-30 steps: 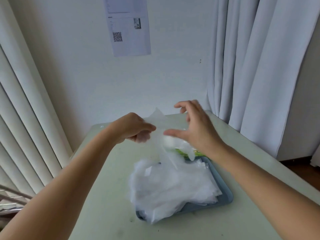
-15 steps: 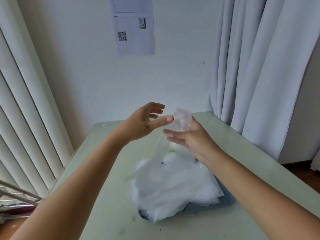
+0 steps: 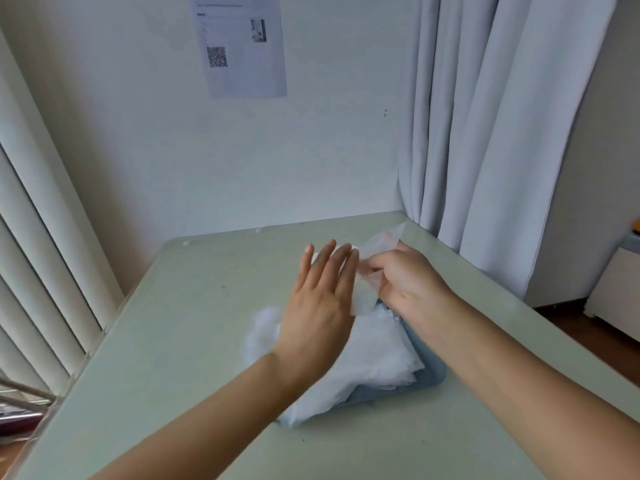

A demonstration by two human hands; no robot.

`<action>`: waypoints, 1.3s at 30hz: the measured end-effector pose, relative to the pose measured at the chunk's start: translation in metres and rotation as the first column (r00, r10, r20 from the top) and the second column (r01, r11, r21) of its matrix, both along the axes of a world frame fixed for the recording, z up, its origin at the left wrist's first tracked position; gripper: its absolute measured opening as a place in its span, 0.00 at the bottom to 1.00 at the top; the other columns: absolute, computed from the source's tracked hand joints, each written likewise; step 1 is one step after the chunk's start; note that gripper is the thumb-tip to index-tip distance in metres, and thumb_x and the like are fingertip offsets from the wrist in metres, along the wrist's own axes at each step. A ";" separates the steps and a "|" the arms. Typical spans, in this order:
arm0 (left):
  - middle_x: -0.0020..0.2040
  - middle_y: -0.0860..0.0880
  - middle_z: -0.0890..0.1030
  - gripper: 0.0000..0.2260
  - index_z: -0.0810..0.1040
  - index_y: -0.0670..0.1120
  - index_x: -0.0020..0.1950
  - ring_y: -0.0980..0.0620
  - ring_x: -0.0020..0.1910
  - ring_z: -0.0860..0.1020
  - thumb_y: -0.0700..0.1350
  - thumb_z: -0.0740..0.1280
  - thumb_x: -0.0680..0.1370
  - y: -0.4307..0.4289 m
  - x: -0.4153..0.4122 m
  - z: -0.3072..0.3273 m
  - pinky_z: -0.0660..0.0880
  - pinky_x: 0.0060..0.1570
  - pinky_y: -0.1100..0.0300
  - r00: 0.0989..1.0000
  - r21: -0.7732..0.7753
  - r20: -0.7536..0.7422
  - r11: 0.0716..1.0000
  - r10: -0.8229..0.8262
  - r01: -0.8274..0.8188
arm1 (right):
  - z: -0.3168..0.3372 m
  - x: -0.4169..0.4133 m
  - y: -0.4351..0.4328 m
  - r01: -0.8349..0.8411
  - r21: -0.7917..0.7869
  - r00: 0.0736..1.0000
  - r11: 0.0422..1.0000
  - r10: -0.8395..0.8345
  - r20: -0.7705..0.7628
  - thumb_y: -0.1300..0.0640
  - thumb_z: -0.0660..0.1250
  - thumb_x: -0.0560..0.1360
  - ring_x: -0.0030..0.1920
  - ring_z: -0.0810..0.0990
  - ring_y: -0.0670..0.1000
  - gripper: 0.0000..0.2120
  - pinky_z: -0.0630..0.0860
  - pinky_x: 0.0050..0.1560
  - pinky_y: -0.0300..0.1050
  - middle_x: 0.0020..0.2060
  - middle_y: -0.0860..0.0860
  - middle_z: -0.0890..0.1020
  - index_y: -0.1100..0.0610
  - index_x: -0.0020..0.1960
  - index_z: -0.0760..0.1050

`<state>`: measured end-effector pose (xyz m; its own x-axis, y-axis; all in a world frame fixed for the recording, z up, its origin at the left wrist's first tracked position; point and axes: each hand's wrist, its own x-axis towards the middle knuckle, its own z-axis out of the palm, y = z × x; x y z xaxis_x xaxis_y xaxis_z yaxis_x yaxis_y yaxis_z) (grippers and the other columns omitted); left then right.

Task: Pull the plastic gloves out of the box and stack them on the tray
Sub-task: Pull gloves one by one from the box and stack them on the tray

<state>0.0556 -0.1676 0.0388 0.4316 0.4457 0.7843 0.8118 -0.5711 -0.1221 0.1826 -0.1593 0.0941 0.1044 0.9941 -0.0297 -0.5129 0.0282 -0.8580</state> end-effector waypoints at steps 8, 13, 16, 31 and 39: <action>0.45 0.53 0.85 0.08 0.86 0.47 0.47 0.63 0.43 0.80 0.42 0.66 0.78 -0.006 -0.017 0.048 0.71 0.47 0.75 0.896 -0.552 0.441 0.769 -0.059 0.322 | -0.003 0.041 -0.013 -0.147 -0.092 0.848 0.985 0.174 0.500 0.42 0.73 0.61 0.56 0.75 0.51 0.48 0.73 0.56 0.46 0.64 0.50 0.73 0.53 0.75 0.58; 0.45 0.43 0.85 0.15 0.85 0.43 0.38 0.47 0.44 0.84 0.39 0.63 0.80 0.020 -0.033 0.060 0.80 0.49 0.54 0.727 -0.759 0.651 0.217 0.219 0.614 | -0.019 0.062 0.002 -0.436 -0.144 0.767 0.888 0.451 0.456 0.40 0.80 0.52 0.59 0.79 0.46 0.45 0.72 0.60 0.42 0.58 0.49 0.82 0.54 0.65 0.74; 0.46 0.42 0.85 0.11 0.82 0.38 0.42 0.49 0.40 0.84 0.38 0.62 0.80 0.034 -0.037 0.049 0.78 0.31 0.64 0.705 -0.759 0.638 0.102 0.310 0.643 | -0.041 0.063 0.021 -0.445 -0.219 0.788 0.869 0.496 0.365 0.51 0.78 0.60 0.53 0.82 0.54 0.27 0.77 0.59 0.47 0.55 0.59 0.82 0.62 0.56 0.79; 0.38 0.50 0.83 0.13 0.77 0.46 0.57 0.50 0.37 0.78 0.52 0.68 0.76 0.088 -0.066 0.001 0.73 0.40 0.61 0.907 -0.883 0.077 0.451 0.414 -0.131 | -0.119 0.045 0.043 -0.075 -0.319 0.585 0.945 0.301 0.753 0.66 0.66 0.76 0.23 0.79 0.51 0.04 0.73 0.24 0.38 0.27 0.57 0.81 0.66 0.43 0.73; 0.43 0.46 0.83 0.12 0.83 0.43 0.49 0.47 0.39 0.83 0.38 0.74 0.66 0.022 0.004 -0.035 0.79 0.33 0.60 0.981 -0.448 -0.005 0.877 -0.194 0.171 | -0.125 0.048 0.050 -0.065 -0.328 0.524 0.943 0.312 0.793 0.66 0.65 0.74 0.29 0.82 0.52 0.06 0.81 0.36 0.45 0.32 0.60 0.83 0.66 0.39 0.77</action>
